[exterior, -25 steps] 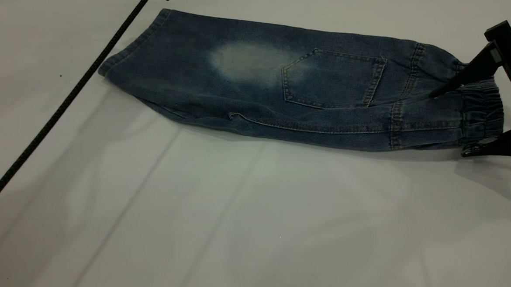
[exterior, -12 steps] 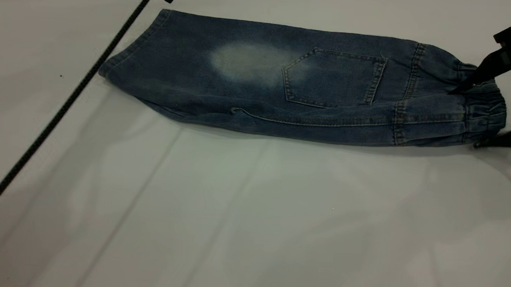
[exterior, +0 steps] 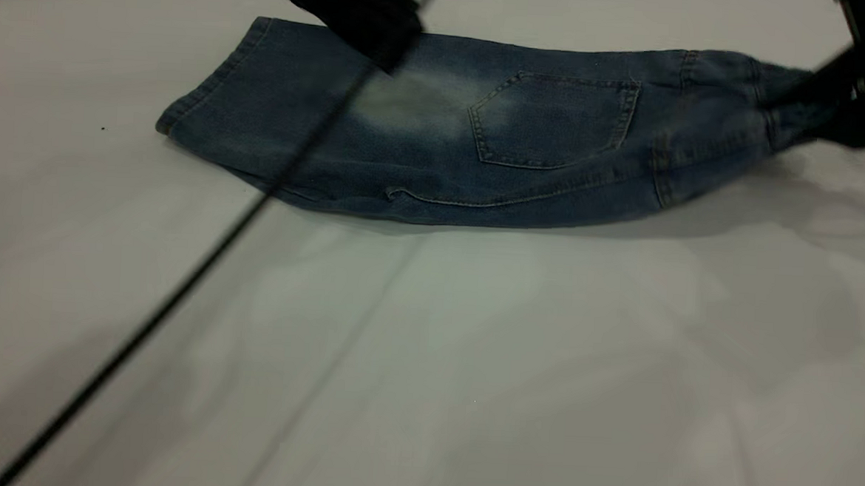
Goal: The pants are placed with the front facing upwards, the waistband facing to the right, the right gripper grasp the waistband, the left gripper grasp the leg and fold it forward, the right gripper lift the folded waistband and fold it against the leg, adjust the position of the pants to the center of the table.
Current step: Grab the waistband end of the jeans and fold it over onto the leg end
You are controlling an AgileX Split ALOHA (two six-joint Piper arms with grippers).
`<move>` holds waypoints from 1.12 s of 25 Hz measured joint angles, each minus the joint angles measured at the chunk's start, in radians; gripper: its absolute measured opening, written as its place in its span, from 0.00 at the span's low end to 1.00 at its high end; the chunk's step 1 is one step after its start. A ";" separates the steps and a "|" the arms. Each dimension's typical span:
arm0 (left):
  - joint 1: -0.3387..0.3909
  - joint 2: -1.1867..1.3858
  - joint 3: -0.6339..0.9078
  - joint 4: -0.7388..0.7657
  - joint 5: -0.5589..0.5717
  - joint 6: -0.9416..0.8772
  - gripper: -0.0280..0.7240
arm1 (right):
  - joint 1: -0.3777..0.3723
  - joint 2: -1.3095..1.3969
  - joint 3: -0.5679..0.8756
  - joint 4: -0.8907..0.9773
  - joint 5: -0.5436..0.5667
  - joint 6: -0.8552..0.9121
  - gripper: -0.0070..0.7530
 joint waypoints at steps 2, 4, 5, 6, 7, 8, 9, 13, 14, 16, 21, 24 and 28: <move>-0.040 0.017 0.000 -0.022 -0.001 0.007 0.59 | 0.000 -0.007 -0.030 0.000 0.040 -0.014 0.09; -0.072 0.032 0.000 -0.044 -0.001 0.010 0.59 | 0.000 -0.020 -0.057 -0.003 0.066 -0.022 0.09; -0.089 0.039 0.000 -0.049 -0.001 0.010 0.59 | 0.000 -0.028 -0.071 -0.005 0.081 -0.024 0.09; -0.104 0.048 0.000 -0.051 -0.002 0.010 0.59 | 0.000 -0.038 -0.086 -0.008 0.097 -0.028 0.09; -0.117 0.057 0.000 -0.055 -0.004 0.011 0.59 | 0.000 -0.046 -0.101 -0.013 0.111 -0.032 0.09; -0.131 0.064 0.000 -0.060 -0.004 0.011 0.59 | 0.000 -0.058 -0.114 -0.021 0.127 -0.035 0.09; -0.145 0.072 0.000 -0.067 -0.010 0.011 0.59 | 0.000 -0.070 -0.129 -0.031 0.144 -0.036 0.09; -0.196 0.097 0.000 -0.113 -0.040 0.011 0.58 | 0.000 -0.098 -0.178 -0.070 0.217 -0.039 0.09; -0.208 0.102 0.000 -0.123 -0.050 0.011 0.58 | 0.002 -0.100 -0.185 -0.073 0.236 -0.039 0.09; -0.239 0.105 0.000 -0.139 -0.069 0.011 0.58 | 0.007 -0.107 -0.195 -0.088 0.277 -0.038 0.09; -0.258 0.100 -0.001 -0.148 -0.068 0.015 0.58 | 0.010 -0.109 -0.205 -0.126 0.318 -0.038 0.09; -0.226 0.063 -0.001 -0.123 -0.029 0.030 0.58 | 0.010 -0.109 -0.205 -0.147 0.324 -0.037 0.09; -0.152 -0.020 -0.001 -0.050 0.018 0.038 0.58 | 0.010 -0.110 -0.205 -0.164 0.333 -0.038 0.09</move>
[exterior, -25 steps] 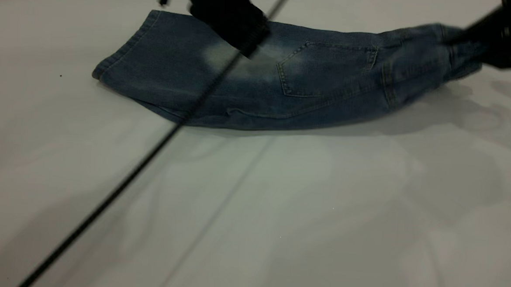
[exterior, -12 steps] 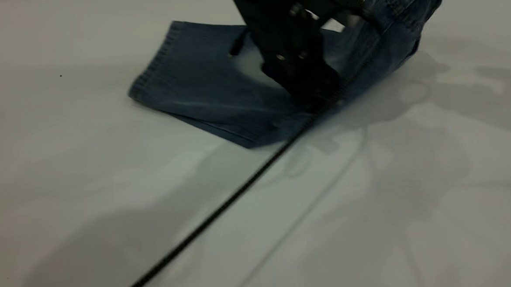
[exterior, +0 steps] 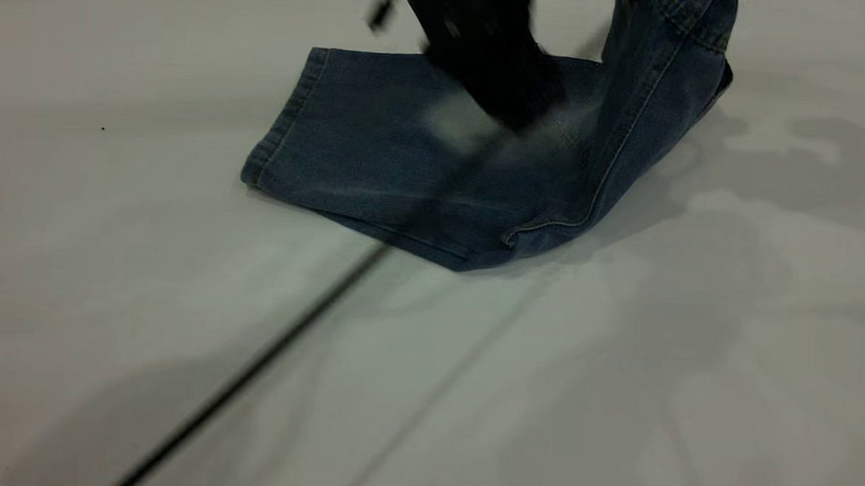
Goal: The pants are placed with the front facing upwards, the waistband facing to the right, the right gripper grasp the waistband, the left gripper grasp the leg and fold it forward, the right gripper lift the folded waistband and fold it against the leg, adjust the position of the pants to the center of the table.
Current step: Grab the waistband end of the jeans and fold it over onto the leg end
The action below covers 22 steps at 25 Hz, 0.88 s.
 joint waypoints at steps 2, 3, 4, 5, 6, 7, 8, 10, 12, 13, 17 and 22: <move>0.047 -0.028 0.000 0.043 0.031 0.001 0.58 | 0.000 0.000 0.000 0.000 0.002 -0.008 0.09; 0.071 -0.037 -0.001 0.059 0.051 0.001 0.58 | 0.000 0.000 0.000 -0.001 0.006 -0.014 0.09; 0.092 -0.040 -0.001 0.072 0.072 0.001 0.58 | 0.002 0.000 0.000 -0.001 0.010 -0.023 0.09; 0.115 -0.040 -0.001 0.079 0.099 0.001 0.58 | 0.005 0.000 -0.001 0.001 0.014 -0.033 0.09; 0.136 -0.040 0.000 0.085 0.128 0.001 0.58 | 0.011 0.000 -0.002 0.003 0.018 -0.041 0.09; 0.153 -0.039 0.006 0.090 0.150 0.001 0.58 | 0.020 0.000 -0.003 0.007 0.018 -0.048 0.09; 0.169 -0.039 0.018 0.092 0.159 0.001 0.58 | 0.033 0.000 -0.009 0.007 0.018 -0.059 0.09; 0.188 -0.039 0.051 0.094 0.161 0.001 0.58 | 0.069 0.000 -0.023 0.007 0.016 -0.079 0.09; 0.195 -0.038 0.101 0.095 0.139 0.001 0.58 | 0.112 0.000 -0.049 0.006 0.012 -0.101 0.09; 0.195 -0.037 0.126 0.095 0.121 0.001 0.58 | 0.138 0.000 -0.066 0.006 0.006 -0.108 0.09; 0.195 -0.017 0.188 0.079 0.073 0.001 0.58 | 0.222 0.000 -0.138 0.005 -0.012 -0.121 0.09; 0.192 0.006 0.201 0.051 0.057 0.001 0.58 | 0.301 0.000 -0.190 0.002 -0.048 -0.123 0.09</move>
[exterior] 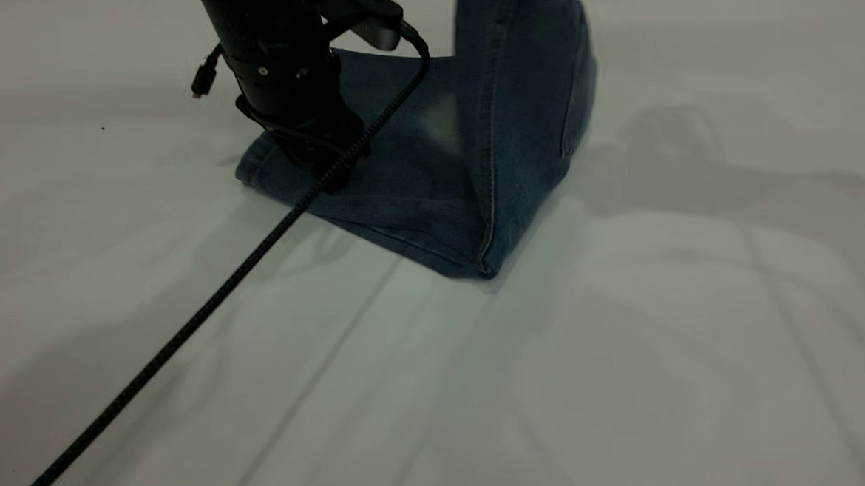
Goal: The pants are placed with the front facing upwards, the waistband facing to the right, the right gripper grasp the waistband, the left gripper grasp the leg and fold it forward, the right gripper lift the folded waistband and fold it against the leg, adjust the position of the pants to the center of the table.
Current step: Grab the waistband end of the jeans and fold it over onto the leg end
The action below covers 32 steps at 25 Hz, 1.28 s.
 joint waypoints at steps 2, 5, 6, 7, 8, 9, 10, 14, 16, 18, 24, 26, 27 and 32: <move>-0.001 -0.006 0.001 0.001 -0.003 0.000 0.58 | 0.018 0.000 -0.002 -0.008 -0.026 -0.002 0.09; 0.005 -0.052 0.006 0.022 0.000 0.000 0.58 | 0.025 0.000 -0.002 -0.023 -0.053 -0.002 0.09; 0.010 -0.080 0.007 0.033 0.002 0.000 0.58 | 0.026 0.000 -0.002 -0.024 -0.063 -0.002 0.09; 0.015 -0.112 0.008 0.040 0.002 0.000 0.58 | 0.026 0.000 -0.002 -0.024 -0.072 -0.002 0.09; 0.022 -0.140 0.008 0.043 0.002 0.000 0.58 | 0.026 0.000 -0.002 -0.024 -0.078 -0.002 0.09; 0.031 -0.169 0.008 0.043 0.004 0.000 0.58 | 0.026 0.000 -0.002 -0.025 -0.090 -0.002 0.09; 0.044 -0.212 0.008 0.046 0.005 0.000 0.58 | 0.026 0.000 -0.002 -0.025 -0.090 -0.002 0.09; 0.093 -0.359 0.008 0.050 0.011 0.000 0.58 | 0.032 0.000 -0.002 -0.025 -0.149 -0.001 0.09; 0.110 -0.424 0.008 0.052 0.014 0.000 0.58 | 0.050 0.000 -0.002 -0.023 -0.187 -0.002 0.09; 0.122 -0.507 0.009 0.052 0.018 0.000 0.58 | 0.093 0.005 -0.002 -0.013 -0.253 -0.017 0.09; 0.122 -0.677 0.010 0.050 0.034 0.000 0.58 | 0.251 0.057 -0.020 0.056 -0.435 -0.120 0.09; 0.122 -0.711 0.011 0.047 0.039 -0.007 0.58 | 0.300 0.086 -0.035 0.084 -0.489 -0.172 0.09; 0.122 -0.726 0.012 0.047 0.042 -0.012 0.58 | 0.320 0.104 -0.046 0.096 -0.514 -0.195 0.09; 0.122 -0.756 0.012 0.047 0.077 -0.039 0.58 | 0.386 0.207 -0.116 0.123 -0.555 -0.282 0.09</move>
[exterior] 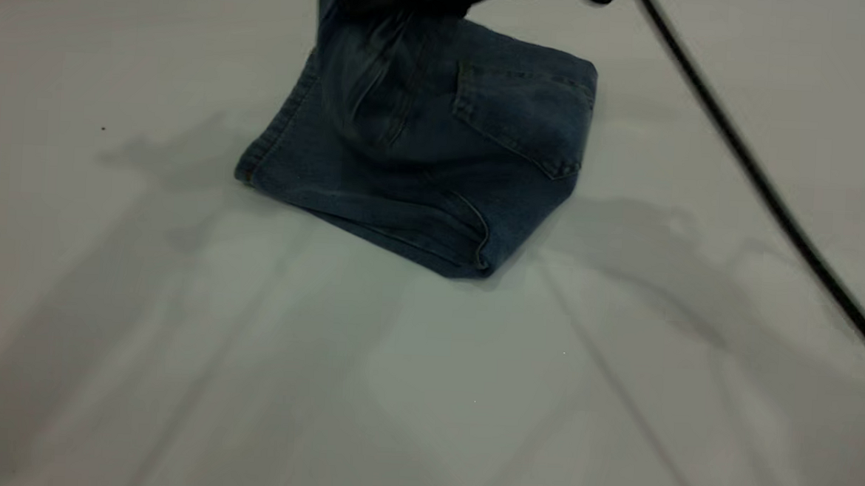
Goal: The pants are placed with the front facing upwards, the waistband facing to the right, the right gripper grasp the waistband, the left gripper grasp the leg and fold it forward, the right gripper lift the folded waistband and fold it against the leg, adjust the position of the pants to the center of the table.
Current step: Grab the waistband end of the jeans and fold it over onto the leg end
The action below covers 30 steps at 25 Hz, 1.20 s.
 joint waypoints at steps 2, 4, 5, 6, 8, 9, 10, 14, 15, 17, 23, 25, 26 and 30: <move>0.000 -0.001 0.000 0.000 0.029 -0.003 0.58 | 0.013 0.035 -0.024 0.005 -0.001 -0.003 0.09; 0.000 -0.002 0.000 -0.001 0.058 -0.004 0.58 | 0.019 0.072 -0.056 0.012 -0.001 0.024 0.10; 0.000 -0.002 0.000 -0.001 0.073 -0.004 0.58 | 0.019 0.084 -0.062 0.015 -0.001 0.042 0.12; 0.000 -0.002 0.000 -0.001 0.087 -0.005 0.58 | 0.019 0.092 -0.066 0.017 -0.002 0.060 0.16; 0.000 -0.002 0.001 -0.003 0.102 -0.004 0.58 | 0.019 0.098 -0.072 0.017 0.002 0.082 0.26; 0.000 -0.002 0.001 -0.003 0.102 -0.004 0.58 | 0.019 0.099 -0.074 0.020 0.012 0.085 0.34; 0.000 -0.002 0.003 -0.014 0.113 -0.006 0.58 | 0.019 0.098 -0.075 0.020 0.018 0.084 0.38; 0.000 -0.002 0.003 -0.056 0.120 -0.006 0.58 | 0.022 0.099 -0.097 0.010 0.083 0.117 0.78; 0.000 -0.002 0.003 -0.065 0.120 -0.006 0.58 | 0.025 0.099 -0.106 -0.005 0.095 0.145 0.84; 0.000 -0.003 0.003 -0.070 0.127 -0.006 0.58 | 0.034 0.099 -0.132 -0.082 0.116 0.234 0.89; 0.000 -0.029 0.003 -0.070 0.132 -0.004 0.58 | 0.113 0.092 -0.326 -0.703 0.143 0.826 0.79; 0.000 -0.056 0.004 -0.069 0.129 -0.004 0.58 | 0.134 0.098 -0.408 -0.966 0.167 1.167 0.75; 0.000 -0.067 0.004 -0.069 0.128 -0.004 0.58 | 0.140 0.105 -0.443 -1.071 0.183 1.345 0.74; 0.000 -0.105 0.004 -0.070 0.120 -0.004 0.58 | 0.142 0.161 -0.599 -1.441 0.304 1.874 0.72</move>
